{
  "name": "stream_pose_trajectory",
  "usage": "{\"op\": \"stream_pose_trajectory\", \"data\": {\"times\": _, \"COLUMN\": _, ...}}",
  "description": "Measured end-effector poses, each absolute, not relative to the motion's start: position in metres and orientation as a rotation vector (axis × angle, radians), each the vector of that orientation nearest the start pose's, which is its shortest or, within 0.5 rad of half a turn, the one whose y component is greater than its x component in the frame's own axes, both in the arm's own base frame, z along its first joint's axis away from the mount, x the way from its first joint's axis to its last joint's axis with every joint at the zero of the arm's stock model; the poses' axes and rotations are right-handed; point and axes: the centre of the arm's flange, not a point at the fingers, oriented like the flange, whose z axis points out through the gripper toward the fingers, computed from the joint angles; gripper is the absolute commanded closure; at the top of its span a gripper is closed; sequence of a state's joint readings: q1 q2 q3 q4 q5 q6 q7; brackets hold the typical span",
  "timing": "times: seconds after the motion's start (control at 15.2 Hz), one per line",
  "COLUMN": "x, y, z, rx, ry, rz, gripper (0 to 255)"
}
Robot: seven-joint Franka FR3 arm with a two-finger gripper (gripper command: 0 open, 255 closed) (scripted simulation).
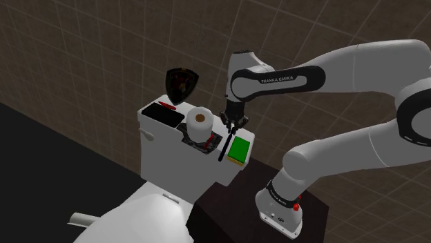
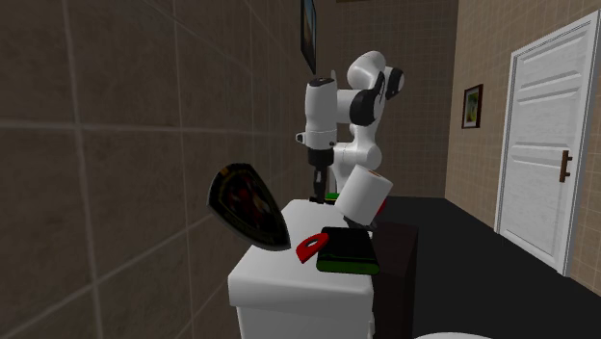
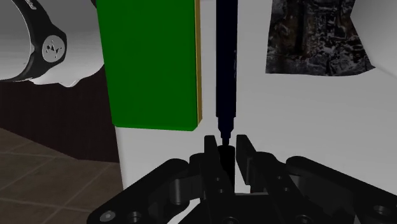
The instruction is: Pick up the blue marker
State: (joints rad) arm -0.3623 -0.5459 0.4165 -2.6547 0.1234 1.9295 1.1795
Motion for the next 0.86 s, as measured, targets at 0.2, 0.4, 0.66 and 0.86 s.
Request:
{"op": "stream_pose_trajectory", "data": {"times": 0.2, "x": 0.349, "y": 0.020, "z": 0.398, "rx": -2.696, "ry": 1.964, "rz": 0.200, "gripper": 255}}
{"op": "stream_pose_trajectory", "data": {"times": 0.4, "x": 0.348, "y": 0.019, "z": 0.413, "rx": -2.696, "ry": 1.964, "rz": 0.200, "gripper": 255}}
{"op": "stream_pose_trajectory", "data": {"times": 0.66, "x": 0.347, "y": 0.019, "z": 0.435, "rx": -2.696, "ry": 1.964, "rz": 0.200, "gripper": 255}}
{"op": "stream_pose_trajectory", "data": {"times": 0.86, "x": 0.348, "y": 0.019, "z": 0.449, "rx": -2.696, "ry": 1.964, "rz": 0.200, "gripper": 255}}
